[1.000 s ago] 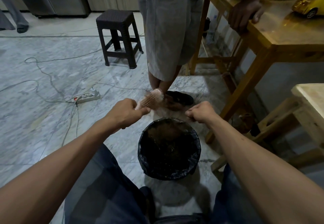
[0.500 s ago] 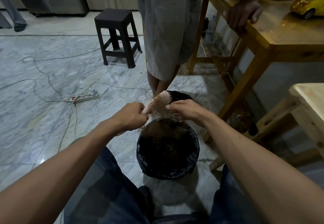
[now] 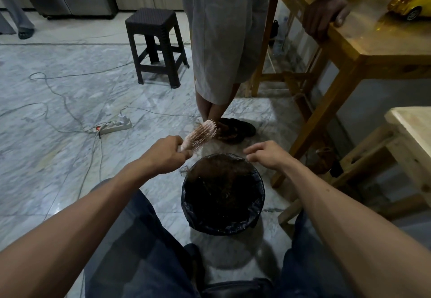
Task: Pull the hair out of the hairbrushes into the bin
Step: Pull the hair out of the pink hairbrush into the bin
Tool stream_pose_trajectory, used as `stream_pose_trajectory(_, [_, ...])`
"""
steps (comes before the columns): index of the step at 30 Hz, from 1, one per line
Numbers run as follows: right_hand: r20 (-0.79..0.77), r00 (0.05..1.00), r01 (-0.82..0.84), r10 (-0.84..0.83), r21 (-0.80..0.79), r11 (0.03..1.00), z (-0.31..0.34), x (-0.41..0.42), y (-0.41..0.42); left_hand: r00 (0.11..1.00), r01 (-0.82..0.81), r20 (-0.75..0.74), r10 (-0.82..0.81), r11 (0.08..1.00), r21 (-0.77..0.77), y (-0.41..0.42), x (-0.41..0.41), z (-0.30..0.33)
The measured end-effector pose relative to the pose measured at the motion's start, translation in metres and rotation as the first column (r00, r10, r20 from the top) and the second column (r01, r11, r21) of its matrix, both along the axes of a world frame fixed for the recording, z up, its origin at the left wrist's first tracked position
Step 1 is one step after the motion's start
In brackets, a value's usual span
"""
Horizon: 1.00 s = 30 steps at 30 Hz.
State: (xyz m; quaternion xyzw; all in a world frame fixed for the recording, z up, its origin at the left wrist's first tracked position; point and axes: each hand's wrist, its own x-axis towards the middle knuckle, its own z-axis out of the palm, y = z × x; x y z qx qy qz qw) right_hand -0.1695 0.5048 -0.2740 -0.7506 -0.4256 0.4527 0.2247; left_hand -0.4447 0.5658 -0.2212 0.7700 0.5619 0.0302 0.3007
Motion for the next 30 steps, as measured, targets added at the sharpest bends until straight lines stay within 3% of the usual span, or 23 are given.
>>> stream_pose_trajectory(3, [-0.095,0.987,-0.136,0.131,-0.05,0.989,0.011,-0.014,0.005,0.995,0.084,-0.055,-0.084,0.996,-0.002,-0.005,0.01,0.002])
stream_pose_trajectory(7, [-0.142,0.975,-0.16,0.17,0.079,0.984,0.012,-0.034,0.013,0.99,0.135,-0.034,-0.137,0.99,-0.039,-0.006,0.021,0.0])
stream_pose_trajectory(11, [0.002,0.996,-0.085,0.086,0.184,0.979,0.004,-0.035,0.016,0.994,0.111,-0.011,-0.111,0.994,-0.02,-0.004,0.019,0.0])
stream_pose_trajectory(14, [0.179,0.982,-0.084,0.059,0.132,0.988,-0.003,-0.022,0.014,0.997,0.059,0.052,-0.057,0.998,-0.029,-0.002,0.01,0.0])
stream_pose_trajectory(20, [0.265,0.96,-0.09,0.091,-0.017,0.996,-0.013,-0.009,0.002,0.998,-0.023,0.059,0.019,0.998,0.062,-0.001,0.011,0.004])
stream_pose_trajectory(24, [0.09,0.965,-0.24,0.247,-0.078,0.968,-0.003,-0.016,0.004,0.999,0.032,0.012,-0.033,0.994,0.101,-0.004,0.017,0.004])
stream_pose_trajectory(30, [-0.266,0.952,-0.119,0.15,0.13,0.984,0.009,-0.03,0.013,0.997,0.076,0.027,-0.079,0.992,0.098,-0.01,0.023,0.0])
